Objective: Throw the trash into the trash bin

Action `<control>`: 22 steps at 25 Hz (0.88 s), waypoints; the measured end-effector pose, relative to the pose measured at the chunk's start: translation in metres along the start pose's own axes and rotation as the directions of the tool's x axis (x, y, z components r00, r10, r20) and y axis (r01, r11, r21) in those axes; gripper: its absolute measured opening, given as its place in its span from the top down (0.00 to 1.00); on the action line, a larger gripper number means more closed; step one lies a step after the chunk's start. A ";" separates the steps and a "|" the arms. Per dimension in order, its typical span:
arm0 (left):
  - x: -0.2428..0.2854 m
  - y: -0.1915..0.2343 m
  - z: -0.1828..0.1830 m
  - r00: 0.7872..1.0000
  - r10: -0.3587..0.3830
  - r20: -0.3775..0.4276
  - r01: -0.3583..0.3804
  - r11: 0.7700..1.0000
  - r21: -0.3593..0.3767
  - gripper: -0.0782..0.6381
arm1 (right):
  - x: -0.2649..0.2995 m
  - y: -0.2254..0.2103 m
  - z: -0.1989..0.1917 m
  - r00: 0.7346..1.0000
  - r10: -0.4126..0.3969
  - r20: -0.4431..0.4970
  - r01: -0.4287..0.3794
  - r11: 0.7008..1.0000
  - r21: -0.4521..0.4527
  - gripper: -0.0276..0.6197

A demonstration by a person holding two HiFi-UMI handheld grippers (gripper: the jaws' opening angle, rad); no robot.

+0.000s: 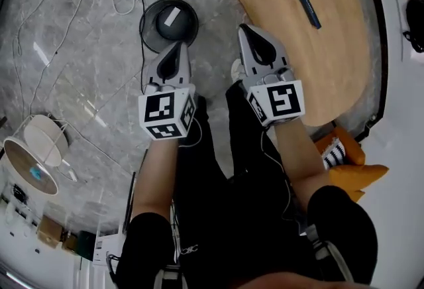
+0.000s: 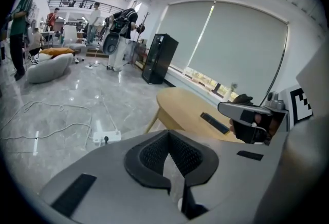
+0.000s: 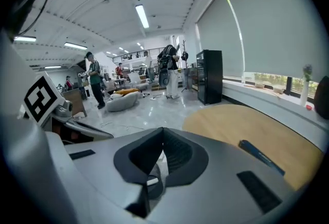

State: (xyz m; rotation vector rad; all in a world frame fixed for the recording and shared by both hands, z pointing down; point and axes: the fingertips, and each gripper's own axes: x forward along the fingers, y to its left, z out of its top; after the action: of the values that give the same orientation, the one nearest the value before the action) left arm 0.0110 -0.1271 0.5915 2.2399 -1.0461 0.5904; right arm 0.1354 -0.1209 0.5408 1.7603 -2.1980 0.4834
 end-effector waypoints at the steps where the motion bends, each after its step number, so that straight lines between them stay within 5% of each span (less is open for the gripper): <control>1: 0.005 -0.015 0.001 1.000 -0.007 -0.002 0.007 1.000 0.000 0.87 | -0.010 -0.021 -0.003 1.000 -0.025 -0.002 0.025 1.000 0.013 0.94; 11: 0.068 -0.148 0.024 0.998 -0.063 -0.003 0.063 0.998 0.007 0.87 | -0.073 -0.193 -0.014 0.983 -0.179 -0.048 0.181 0.982 0.044 0.94; 14: 0.086 -0.172 0.030 0.998 -0.067 -0.008 0.067 0.997 0.023 0.87 | -0.068 -0.222 -0.025 0.984 -0.146 -0.100 0.151 0.987 0.051 0.90; 15: 0.091 -0.179 0.031 0.998 -0.067 -0.009 0.068 0.997 0.025 0.87 | -0.065 -0.230 -0.030 0.984 -0.127 -0.123 0.134 0.990 0.049 0.77; 17: 0.100 -0.190 0.033 0.998 -0.066 -0.013 0.066 0.997 0.028 0.87 | -0.055 -0.244 -0.043 0.978 -0.099 -0.184 0.105 0.994 0.020 0.68; 22: 0.114 -0.197 0.027 0.998 -0.046 -0.041 0.047 0.999 0.026 0.87 | -0.024 -0.263 -0.092 0.916 -0.093 -0.391 0.037 0.988 -0.147 0.67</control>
State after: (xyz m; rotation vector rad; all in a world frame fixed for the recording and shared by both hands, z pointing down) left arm 0.2390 -0.1037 0.5777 2.2595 -0.9682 0.6303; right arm 0.3980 -0.1127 0.6358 1.5022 -1.8370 0.5992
